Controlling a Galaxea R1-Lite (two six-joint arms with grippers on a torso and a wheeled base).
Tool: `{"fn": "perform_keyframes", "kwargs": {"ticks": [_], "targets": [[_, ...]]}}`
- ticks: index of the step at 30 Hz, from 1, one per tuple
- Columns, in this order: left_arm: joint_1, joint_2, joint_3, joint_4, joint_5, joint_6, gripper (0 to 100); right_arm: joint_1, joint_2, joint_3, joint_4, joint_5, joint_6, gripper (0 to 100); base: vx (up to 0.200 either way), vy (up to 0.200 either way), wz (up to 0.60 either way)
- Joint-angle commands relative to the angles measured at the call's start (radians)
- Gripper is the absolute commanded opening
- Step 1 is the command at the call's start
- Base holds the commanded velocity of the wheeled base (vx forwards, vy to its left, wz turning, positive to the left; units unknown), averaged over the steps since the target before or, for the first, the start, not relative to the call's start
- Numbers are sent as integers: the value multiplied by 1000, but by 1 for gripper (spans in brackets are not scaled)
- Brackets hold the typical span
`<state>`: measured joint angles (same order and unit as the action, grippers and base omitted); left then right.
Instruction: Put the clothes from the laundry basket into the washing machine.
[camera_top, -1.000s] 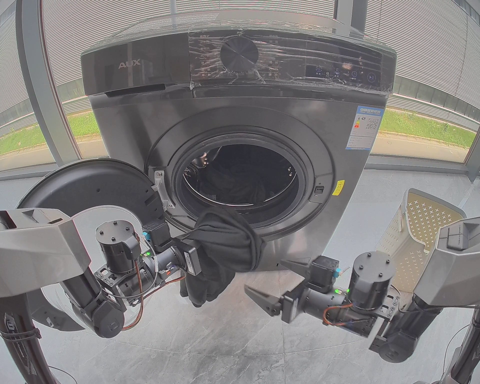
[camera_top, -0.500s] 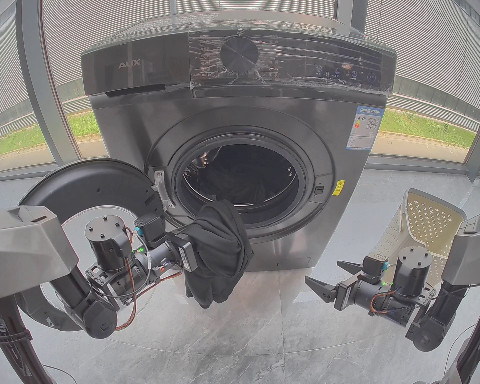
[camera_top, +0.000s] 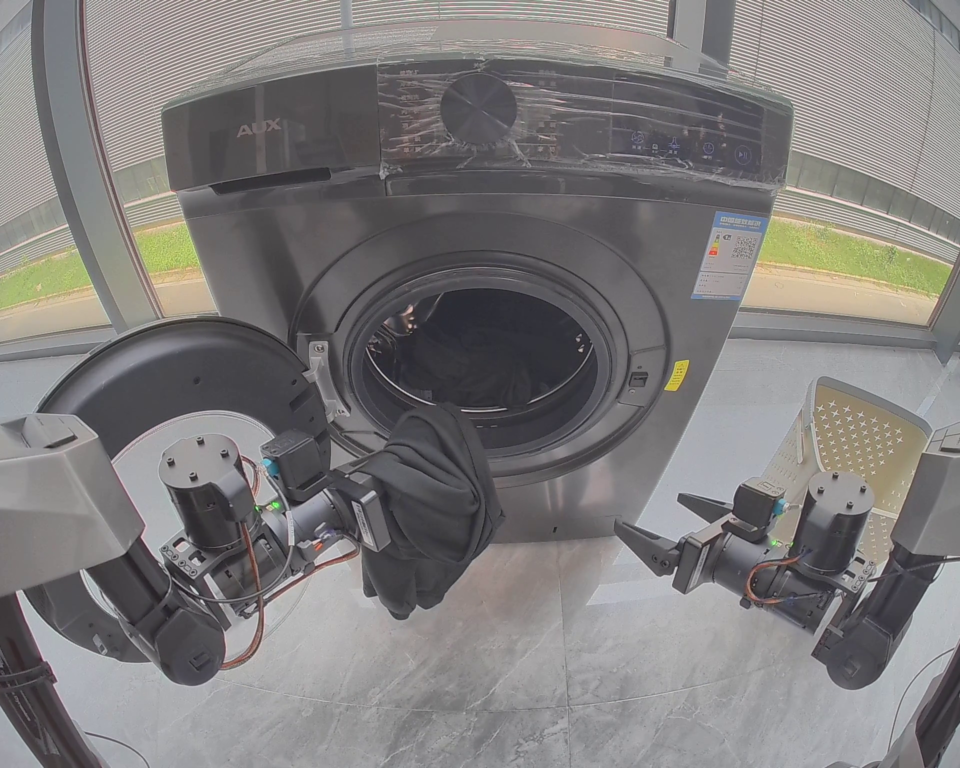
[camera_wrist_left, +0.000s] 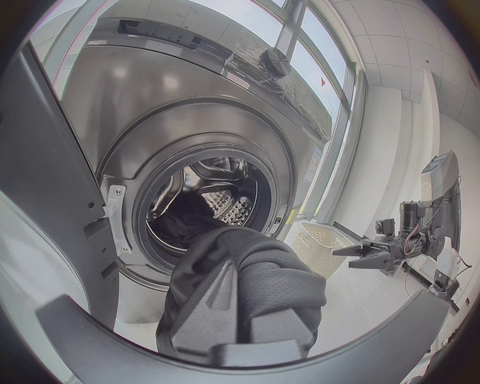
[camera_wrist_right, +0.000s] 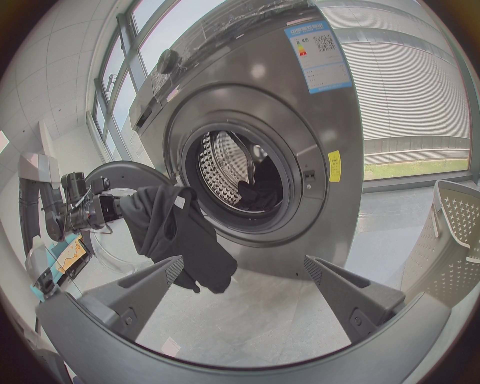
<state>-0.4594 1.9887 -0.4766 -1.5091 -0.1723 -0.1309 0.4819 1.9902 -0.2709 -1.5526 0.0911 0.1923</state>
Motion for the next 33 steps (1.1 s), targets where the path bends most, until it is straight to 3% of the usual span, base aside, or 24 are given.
{"fn": "perform_keyframes", "kwargs": {"ticks": [1, 6, 27, 33], "targets": [[-9, -4, 32, 0, 7, 0, 0, -3, -13, -31, 0, -13, 1, 100, 0, 0, 0], [-9, -2, 41, -3, 57, 2, 0, -2, -8, -36, 0, -44, 1, 100, 0, 0, 0], [-27, -4, 47, -3, 59, 5, 0, -6, 7, -48, 0, -47, 4, 100, 0, 0, 0], [-44, 7, 53, -2, 59, 5, 0, -6, 1, -50, 0, -45, 2, 100, 200, 0, 0]]}}
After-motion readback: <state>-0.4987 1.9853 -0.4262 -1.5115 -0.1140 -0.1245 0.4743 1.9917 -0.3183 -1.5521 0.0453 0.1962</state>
